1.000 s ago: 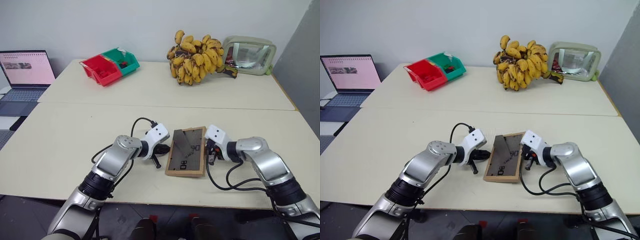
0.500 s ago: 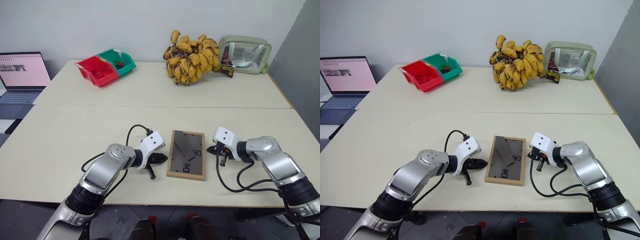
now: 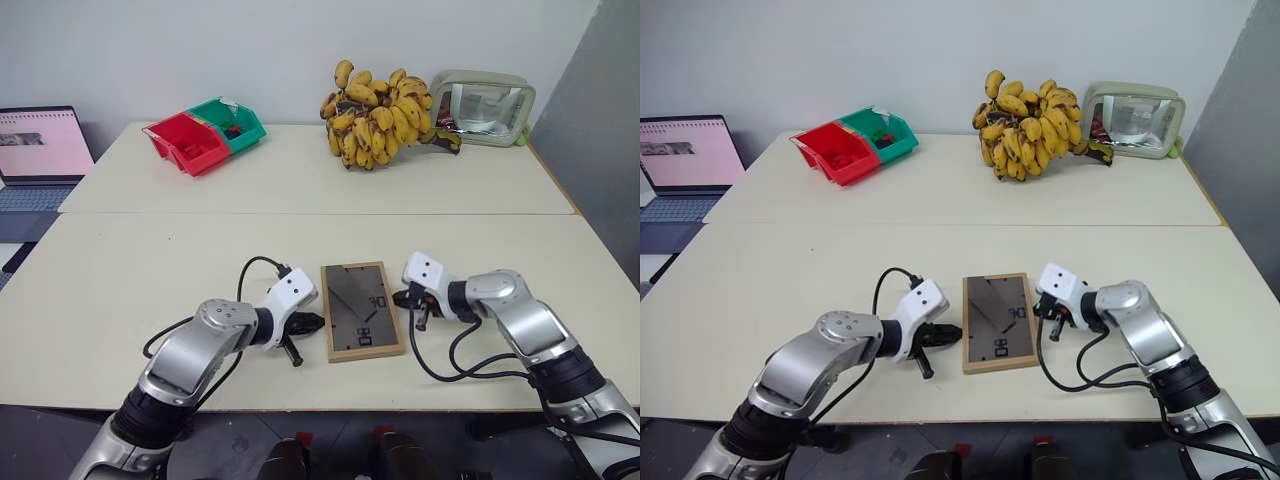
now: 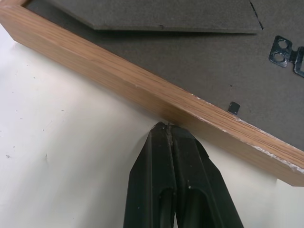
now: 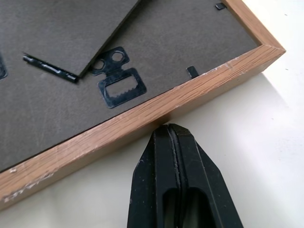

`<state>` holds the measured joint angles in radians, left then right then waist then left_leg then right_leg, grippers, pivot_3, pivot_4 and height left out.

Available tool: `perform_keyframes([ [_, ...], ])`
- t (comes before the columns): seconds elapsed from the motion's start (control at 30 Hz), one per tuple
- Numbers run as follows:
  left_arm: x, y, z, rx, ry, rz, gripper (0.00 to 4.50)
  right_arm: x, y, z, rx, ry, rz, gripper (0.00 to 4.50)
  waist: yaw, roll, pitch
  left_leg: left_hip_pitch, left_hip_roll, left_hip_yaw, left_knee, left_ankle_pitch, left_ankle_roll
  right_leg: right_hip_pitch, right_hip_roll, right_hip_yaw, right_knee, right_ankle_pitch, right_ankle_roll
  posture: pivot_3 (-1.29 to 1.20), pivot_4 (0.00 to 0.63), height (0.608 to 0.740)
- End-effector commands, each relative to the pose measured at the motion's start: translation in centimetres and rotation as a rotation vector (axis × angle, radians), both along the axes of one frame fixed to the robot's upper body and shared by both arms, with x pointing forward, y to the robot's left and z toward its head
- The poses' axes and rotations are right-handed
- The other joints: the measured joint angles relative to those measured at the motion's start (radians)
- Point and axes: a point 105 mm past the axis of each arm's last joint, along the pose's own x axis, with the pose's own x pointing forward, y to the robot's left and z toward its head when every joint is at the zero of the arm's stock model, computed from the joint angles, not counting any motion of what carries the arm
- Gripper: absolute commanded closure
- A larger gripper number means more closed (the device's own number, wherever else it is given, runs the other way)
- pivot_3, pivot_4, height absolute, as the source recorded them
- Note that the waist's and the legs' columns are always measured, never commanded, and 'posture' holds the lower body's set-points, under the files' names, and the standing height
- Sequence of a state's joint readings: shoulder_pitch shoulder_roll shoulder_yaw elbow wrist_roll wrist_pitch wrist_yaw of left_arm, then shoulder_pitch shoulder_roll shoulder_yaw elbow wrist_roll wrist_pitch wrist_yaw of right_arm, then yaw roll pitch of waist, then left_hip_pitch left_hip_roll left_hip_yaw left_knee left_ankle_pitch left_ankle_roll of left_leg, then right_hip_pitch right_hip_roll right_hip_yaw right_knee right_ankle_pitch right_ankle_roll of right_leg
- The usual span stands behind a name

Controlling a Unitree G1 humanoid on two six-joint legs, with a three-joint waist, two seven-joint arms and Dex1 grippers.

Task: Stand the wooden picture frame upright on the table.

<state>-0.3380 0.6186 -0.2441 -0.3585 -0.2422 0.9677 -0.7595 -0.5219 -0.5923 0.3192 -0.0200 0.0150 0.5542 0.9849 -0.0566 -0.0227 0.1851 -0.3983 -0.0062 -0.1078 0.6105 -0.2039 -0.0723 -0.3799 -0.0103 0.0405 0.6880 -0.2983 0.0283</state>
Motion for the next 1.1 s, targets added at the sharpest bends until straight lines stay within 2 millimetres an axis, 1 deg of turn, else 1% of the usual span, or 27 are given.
perform_keyframes([
  [0.03, 0.8, 3.6, 1.0, -0.012, -0.028, 0.099, 4.46, 0.2, -1.0, 0.9, -0.008, -0.036, -0.003, 4.5, 0.0, 0.0, 0.0, 0.0, 0.0, 0.0, 0.0, 0.0, 0.0, 0.0, 0.0, 0.0, 0.0, 0.0, 0.0, 0.0, 0.15, 0.74],
  [0.07, 0.8, 3.7, 1.9, -0.076, -0.012, 0.107, 4.46, 0.3, -1.3, 0.9, -0.008, -0.037, -0.007, 4.5, 0.0, 0.0, 0.0, 0.0, 0.0, 0.0, 0.0, 0.0, 0.0, 0.0, 0.0, 0.0, 0.0, 0.0, 0.0, 0.0, 0.15, 0.74],
  [0.1, 0.4, 3.7, 3.0, -0.168, 0.04, 0.109, 4.1, 0.4, -1.5, 0.9, -0.011, -0.041, -0.013, 4.5, 0.001, 0.0, 0.0, 0.0, 0.0, 0.0, 0.0, 0.0, 0.0, 0.0, 0.0, 0.0, 0.0, 0.0, 0.0, 0.0, 0.15, 0.74],
  [0.13, 0.0, 3.7, 4.0, -0.252, 0.1, 0.111, 4.02, 0.5, -1.7, 0.9, -0.014, -0.044, -0.018, 4.5, 0.001, 0.0, 0.0, 0.0, 0.0, 0.0, 0.0, 0.0, 0.0, 0.0, 0.0, 0.0, 0.0, 0.0, 0.0, 0.0, 0.15, 0.74],
  [0.2, -0.8, 3.9, 5.6, -0.383, 0.225, 0.127, 3.56, 0.7, -2.1, 0.9, -0.019, -0.048, -0.023, 4.5, 0.001, -0.001, 0.0, -0.001, 0.0, -0.001, 0.0, 0.0, 0.0, 0.0, 0.001, -0.001, 0.0, 0.0, 0.0, 0.0, 0.15, 0.74],
  [0.27, -2.1, 4.3, 6.3, -0.468, 0.364, 0.117, 3.21, 0.8, -2.4, 0.9, -0.022, -0.054, -0.029, 4.5, 0.003, -0.001, 0.001, -0.002, 0.0, -0.001, 0.0, 0.0, 0.0, 0.0, 0.0, -0.001, 0.0, -0.002, 0.003, 0.0, 0.15, 0.74],
  [0.3, -2.6, 4.5, 6.5, -0.5, 0.421, 0.114, 2.96, 0.8, -2.5, 0.9, -0.022, -0.054, -0.03, 4.5, 0.002, -0.001, 0.001, -0.002, 0.0, -0.001, 0.0, 0.0, 0.0, 0.0, 0.0, -0.001, -0.001, -0.002, 0.004, 0.0, 0.15, 0.74],
  [0.33, -2.8, 4.8, 6.4, -0.537, 0.469, 0.128, 2.82, 0.9, -2.5, 0.9, -0.021, -0.057, -0.032, 4.5, 0.001, -0.001, 0.001, -0.001, 0.0, -0.001, 0.0, 0.0, 0.0, 0.0, 0.0, -0.001, -0.001, -0.002, 0.004, 0.0, 0.15, 0.74],
  [0.37, -2.8, 5.2, 6.3, -0.566, 0.505, 0.147, 2.57, 0.9, -2.5, 0.9, -0.016, -0.058, -0.037, 4.5, 0.001, -0.001, 0.001, -0.001, 0.0, 0.0, 0.0, 0.0, 0.0, 0.0, -0.001, -0.001, 0.0, -0.002, 0.004, 0.0, 0.15, 0.74],
  [0.43, -2.7, 5.7, 5.9, -0.619, 0.568, 0.172, 2.26, 0.9, -2.4, 0.9, -0.009, -0.057, -0.038, 4.5, 0.002, -0.001, 0.001, -0.001, 0.0, -0.001, 0.0, 0.0, 0.0, 0.0, -0.001, -0.001, 0.0, -0.002, 0.004, 0.0, 0.15, 0.74],
  [0.47, -2.6, 5.8, 5.8, -0.64, 0.589, 0.178, 1.93, 0.9, -2.3, 0.9, -0.008, -0.057, -0.037, 4.5, 0.002, -0.001, 0.001, -0.001, 0.0, -0.001, 0.0, 0.0, 0.0, 0.0, -0.001, -0.001, 0.0, -0.002, 0.004, 0.0, 0.15, 0.74],
  [0.5, -2.6, 5.9, 5.7, -0.656, 0.608, 0.186, 1.86, 0.8, -2.2, 0.9, -0.004, -0.057, -0.038, 4.5, 0.003, -0.001, 0.001, -0.001, 0.0, -0.001, 0.0, 0.0, 0.0, 0.0, -0.001, -0.001, 0.0, -0.002, 0.004, 0.0, 0.15, 0.74],
  [0.57, -2.6, 5.9, 4.9, -0.654, 0.636, 0.216, 1.42, 0.5, -2.0, 0.8, 0.001, -0.051, -0.035, 4.5, 0.004, -0.001, 0.001, -0.001, 0.0, -0.001, 0.0, 0.0, 0.0, 0.0, -0.001, -0.001, 0.0, -0.001, 0.001, 0.0, 0.15, 0.74],
  [0.6, -2.8, 5.8, 4.6, -0.662, 0.653, 0.221, 1.23, 0.3, -2.0, 0.7, 0.002, -0.045, -0.033, 4.5, 0.005, -0.001, 0.001, -0.001, 0.0, -0.001, 0.0, 0.0, 0.0, 0.0, -0.003, -0.001, 0.0, 0.0, 0.0, 0.0, 0.15, 0.74],
  [0.63, -2.9, 5.7, 4.2, -0.662, 0.667, 0.227, 1.14, 0.0, -2.0, 0.6, 0.001, -0.04, -0.031, 4.5, 0.005, -0.001, 0.001, -0.001, 0.0, -0.001, 0.0, 0.0, 0.0, 0.0, -0.006, -0.001, 0.0, 0.0, 0.0, 0.0, 0.15, 0.74],
  [0.67, -3.0, 5.3, 3.8, -0.667, 0.678, 0.231, 0.87, -0.2, -2.0, 0.4, 0.0, -0.036, -0.028, 4.5, 0.005, -0.001, 0.001, -0.001, 0.0, -0.001, 0.0, 0.0, 0.0, 0.0, -0.006, -0.001, 0.0, 0.0, 0.0, 0.0, 0.15, 0.74],
  [0.73, -3.1, 4.8, 3.0, -0.668, 0.693, 0.243, 0.59, -0.6, -1.8, 0.3, 0.001, -0.03, -0.026, 4.5, 0.007, -0.001, 0.001, -0.001, 0.0, -0.001, 0.0, 0.0, 0.0, 0.0, -0.007, -0.001, 0.0, 0.0, 0.0, 0.0, 0.15, 0.74],
  [0.83, -3.6, 4.2, 2.1, -0.672, 0.717, 0.253, 0.02, -0.9, -1.6, 0.0, 0.004, -0.023, -0.03, 4.5, 0.007, -0.001, 0.0, 0.0, -0.001, -0.001, 0.0, 0.0, 0.0, 0.0, -0.007, -0.001, 0.0, 0.0, 0.0, 0.0, 0.15, 0.74],
  [1.0, -3.6, 3.5, 1.6, -0.69, 0.735, 0.26, 0.02, -1.4, -1.3, -0.2, 0.01, -0.014, -0.034, 4.5, 0.006, -0.001, 0.0, 0.0, 0.0, -0.001, 0.0, 0.0, 0.0, 0.0, -0.007, -0.001, 0.0, 0.0, 0.0, 0.0, 0.15, 0.74],
  [1.1, -3.2, 3.0, -0.1, -0.653, 0.743, 0.327, 0.02, -1.7, -0.8, -0.3, 0.014, -0.011, -0.031, 4.5, 0.007, -0.001, 0.0, 0.0, -0.001, 0.0, 0.0, 0.0, 0.0, 0.0, -0.007, 0.0, 0.0, 0.0, 0.0, 0.0, 0.15, 0.74],
])
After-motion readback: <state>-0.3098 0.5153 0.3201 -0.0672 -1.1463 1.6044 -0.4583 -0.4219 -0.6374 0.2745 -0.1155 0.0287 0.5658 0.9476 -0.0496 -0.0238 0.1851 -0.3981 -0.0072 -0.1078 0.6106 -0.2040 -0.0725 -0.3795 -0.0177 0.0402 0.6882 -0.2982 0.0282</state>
